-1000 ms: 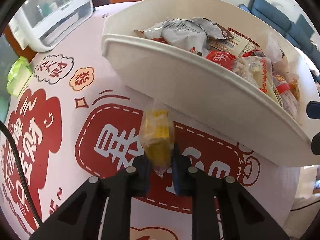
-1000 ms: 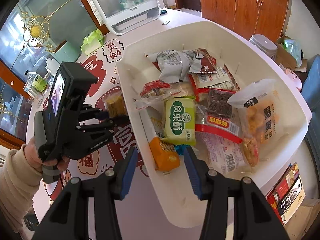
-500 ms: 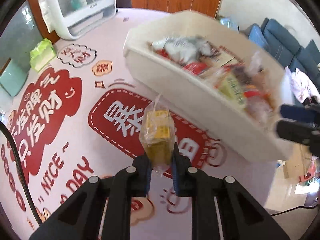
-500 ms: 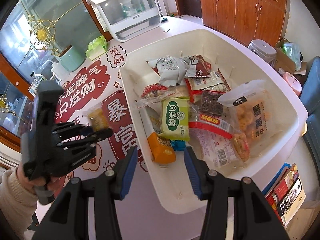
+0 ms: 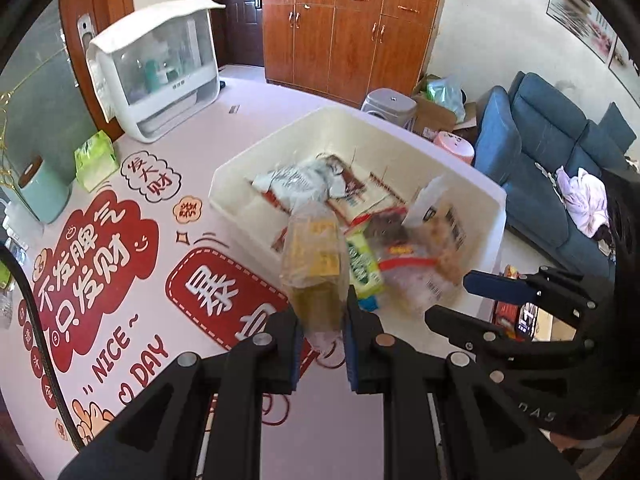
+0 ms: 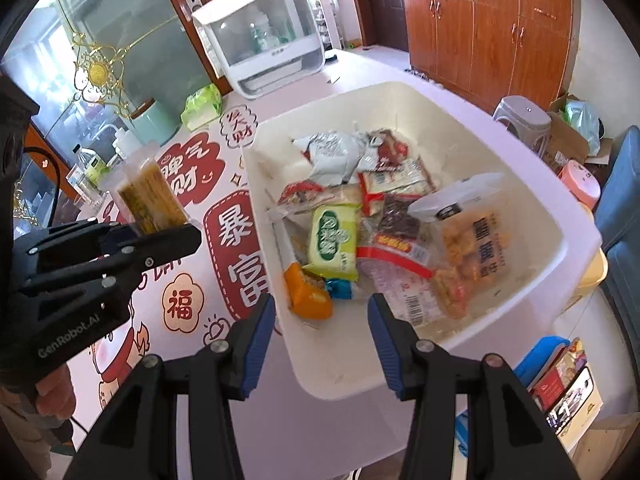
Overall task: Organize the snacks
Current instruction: 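Lift the yellow bag over the white tray and open the left gripper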
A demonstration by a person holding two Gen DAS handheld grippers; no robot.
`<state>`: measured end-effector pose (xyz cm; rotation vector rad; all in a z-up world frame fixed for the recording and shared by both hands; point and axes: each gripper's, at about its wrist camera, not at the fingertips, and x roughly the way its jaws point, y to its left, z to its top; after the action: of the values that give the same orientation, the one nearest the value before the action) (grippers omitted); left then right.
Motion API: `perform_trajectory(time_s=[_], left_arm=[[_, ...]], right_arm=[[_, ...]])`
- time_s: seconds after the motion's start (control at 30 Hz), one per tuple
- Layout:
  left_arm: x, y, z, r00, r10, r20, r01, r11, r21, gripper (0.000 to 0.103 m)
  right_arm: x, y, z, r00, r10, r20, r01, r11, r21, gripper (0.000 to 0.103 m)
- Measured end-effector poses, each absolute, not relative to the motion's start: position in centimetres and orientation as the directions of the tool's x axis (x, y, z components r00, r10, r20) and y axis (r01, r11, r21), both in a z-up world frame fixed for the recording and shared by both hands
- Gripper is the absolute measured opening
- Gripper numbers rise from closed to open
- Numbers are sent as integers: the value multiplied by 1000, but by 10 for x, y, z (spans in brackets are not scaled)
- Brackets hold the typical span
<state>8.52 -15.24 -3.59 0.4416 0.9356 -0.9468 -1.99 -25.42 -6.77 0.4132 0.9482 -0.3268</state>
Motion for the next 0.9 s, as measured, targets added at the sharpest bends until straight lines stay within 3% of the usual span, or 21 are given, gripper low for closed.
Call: perform_trajectory(time_s=[0.37, 0.9], left_arm=[[78, -216, -14, 368, -408, -835, 743, 669, 1, 15], [97, -275, -51, 393, -222, -892, 633, 769, 88, 16]], right_arm=[[-29, -315, -41, 601, -113, -791, 434, 877, 205, 49], [-4, -380, -58, 594, -51, -803, 388, 893, 230, 49]])
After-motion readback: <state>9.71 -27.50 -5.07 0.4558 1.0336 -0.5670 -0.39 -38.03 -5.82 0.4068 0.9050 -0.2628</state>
